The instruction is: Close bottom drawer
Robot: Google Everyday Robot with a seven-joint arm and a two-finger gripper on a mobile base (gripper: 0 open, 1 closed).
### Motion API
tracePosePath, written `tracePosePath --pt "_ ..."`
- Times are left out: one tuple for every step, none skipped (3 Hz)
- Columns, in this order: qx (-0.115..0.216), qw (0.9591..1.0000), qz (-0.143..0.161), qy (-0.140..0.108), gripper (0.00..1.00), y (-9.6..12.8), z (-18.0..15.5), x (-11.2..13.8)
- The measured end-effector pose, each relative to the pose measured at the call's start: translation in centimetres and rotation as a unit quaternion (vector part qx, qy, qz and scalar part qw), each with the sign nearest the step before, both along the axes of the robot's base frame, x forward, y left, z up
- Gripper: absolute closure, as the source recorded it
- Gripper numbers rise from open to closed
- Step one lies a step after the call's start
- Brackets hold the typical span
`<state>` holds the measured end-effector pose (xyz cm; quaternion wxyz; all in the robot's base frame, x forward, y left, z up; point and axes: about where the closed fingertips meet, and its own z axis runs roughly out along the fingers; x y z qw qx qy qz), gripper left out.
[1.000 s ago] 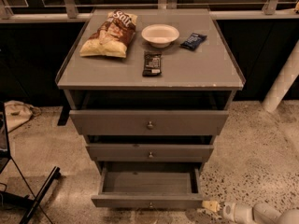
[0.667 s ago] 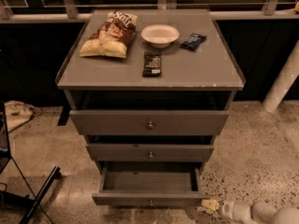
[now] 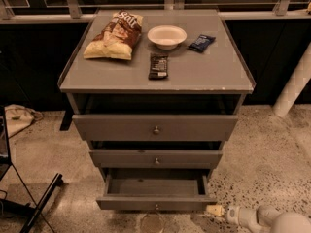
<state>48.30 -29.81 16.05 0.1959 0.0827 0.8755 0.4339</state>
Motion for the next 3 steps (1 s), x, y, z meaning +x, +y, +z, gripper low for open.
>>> tracePosePath --pt "-0.002 0.9998 0.019 -0.01 1.0 0.9 0.2 2.2" --pt "-0.002 0.9998 0.019 -0.01 1.0 0.9 0.2 2.1" --pt "-0.006 0.9986 0.047 -0.022 1.0 2.4 0.5 5.3"
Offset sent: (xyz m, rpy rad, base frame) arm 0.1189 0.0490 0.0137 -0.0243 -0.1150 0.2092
